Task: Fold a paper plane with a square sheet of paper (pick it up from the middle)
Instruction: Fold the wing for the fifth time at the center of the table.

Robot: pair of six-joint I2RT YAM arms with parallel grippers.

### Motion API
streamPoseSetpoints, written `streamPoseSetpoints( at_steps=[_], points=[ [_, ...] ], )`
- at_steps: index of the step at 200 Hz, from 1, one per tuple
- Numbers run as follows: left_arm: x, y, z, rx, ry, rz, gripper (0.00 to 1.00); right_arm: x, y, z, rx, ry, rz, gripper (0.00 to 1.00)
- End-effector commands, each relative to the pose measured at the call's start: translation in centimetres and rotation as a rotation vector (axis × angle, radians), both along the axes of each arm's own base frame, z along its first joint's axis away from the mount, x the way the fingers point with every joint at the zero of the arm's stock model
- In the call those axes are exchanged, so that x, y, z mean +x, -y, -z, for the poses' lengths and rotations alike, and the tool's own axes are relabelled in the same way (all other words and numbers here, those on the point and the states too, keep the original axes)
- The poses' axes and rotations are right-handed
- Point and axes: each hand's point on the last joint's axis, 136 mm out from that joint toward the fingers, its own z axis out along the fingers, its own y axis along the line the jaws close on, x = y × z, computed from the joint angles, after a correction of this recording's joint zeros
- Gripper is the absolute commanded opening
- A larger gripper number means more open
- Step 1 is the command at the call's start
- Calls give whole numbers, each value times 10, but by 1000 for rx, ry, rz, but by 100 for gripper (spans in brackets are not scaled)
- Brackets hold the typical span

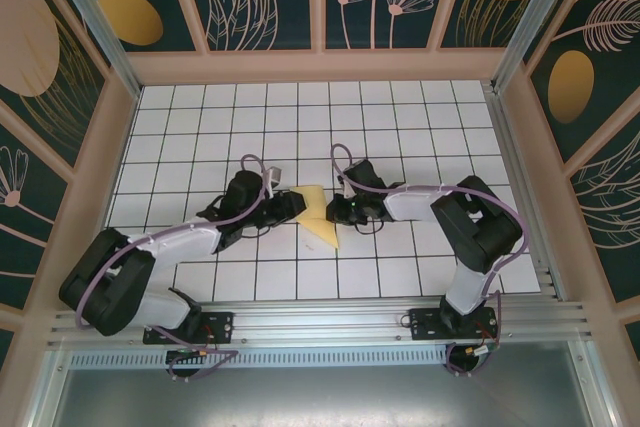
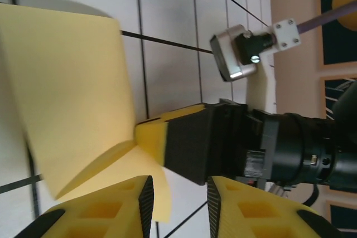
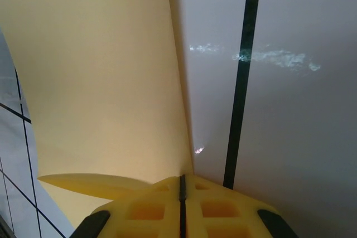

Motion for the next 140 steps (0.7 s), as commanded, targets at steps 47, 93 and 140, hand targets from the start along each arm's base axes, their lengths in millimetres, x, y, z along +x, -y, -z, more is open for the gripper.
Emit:
streamPoseSetpoints(
  at_steps=[47,93,140],
  points=[
    [11,24,52,141,-132,46,21,-5,-7,-23,102,20,-4,14],
    [10,19,89,224,-194,47,17,-10,5,-40,90,58,10,19],
    [11,15,99,275,-199,57,17,-31,-14,-60,176,69,-98,18]
  ],
)
